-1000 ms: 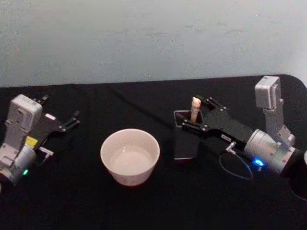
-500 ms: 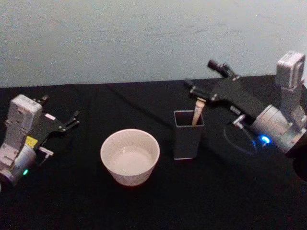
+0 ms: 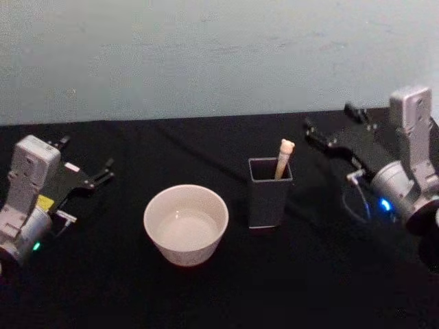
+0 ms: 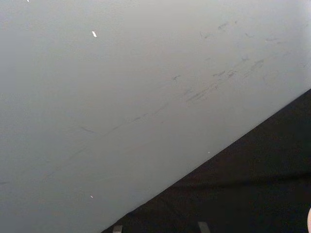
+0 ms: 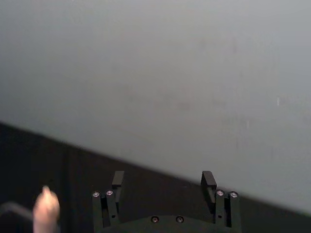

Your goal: Pick up the stirring spoon with one hand, stir inside the cup, then place it back in its original position.

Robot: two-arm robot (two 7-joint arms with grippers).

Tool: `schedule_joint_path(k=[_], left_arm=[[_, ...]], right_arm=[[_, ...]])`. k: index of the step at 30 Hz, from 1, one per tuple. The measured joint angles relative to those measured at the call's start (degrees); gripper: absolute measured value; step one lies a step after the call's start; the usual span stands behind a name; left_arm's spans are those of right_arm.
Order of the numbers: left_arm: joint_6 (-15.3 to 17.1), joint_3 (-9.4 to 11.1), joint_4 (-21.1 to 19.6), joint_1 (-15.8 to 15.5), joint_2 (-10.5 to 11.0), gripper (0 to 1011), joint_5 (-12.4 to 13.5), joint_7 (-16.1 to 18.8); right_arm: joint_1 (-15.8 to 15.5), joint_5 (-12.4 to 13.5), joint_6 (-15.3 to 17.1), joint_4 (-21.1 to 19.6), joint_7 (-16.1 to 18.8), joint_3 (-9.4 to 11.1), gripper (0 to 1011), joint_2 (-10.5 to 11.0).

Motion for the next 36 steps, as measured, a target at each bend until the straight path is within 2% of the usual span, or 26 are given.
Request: schedule_joint_path(k=[8, 36], left_arm=[[0.0, 0.0, 0.0, 0.0, 0.0, 1001, 0.0, 0.0], [0.0, 0.0, 0.0, 0.0, 0.0, 1001, 0.0, 0.0]], right_arm=[[-0.3, -2.1, 2.8, 3.7, 0.0, -1.1, 1000, -1.1], [-0.3, -1.7, 2.4, 3.0, 0.2, -1.0, 1000, -0.8]])
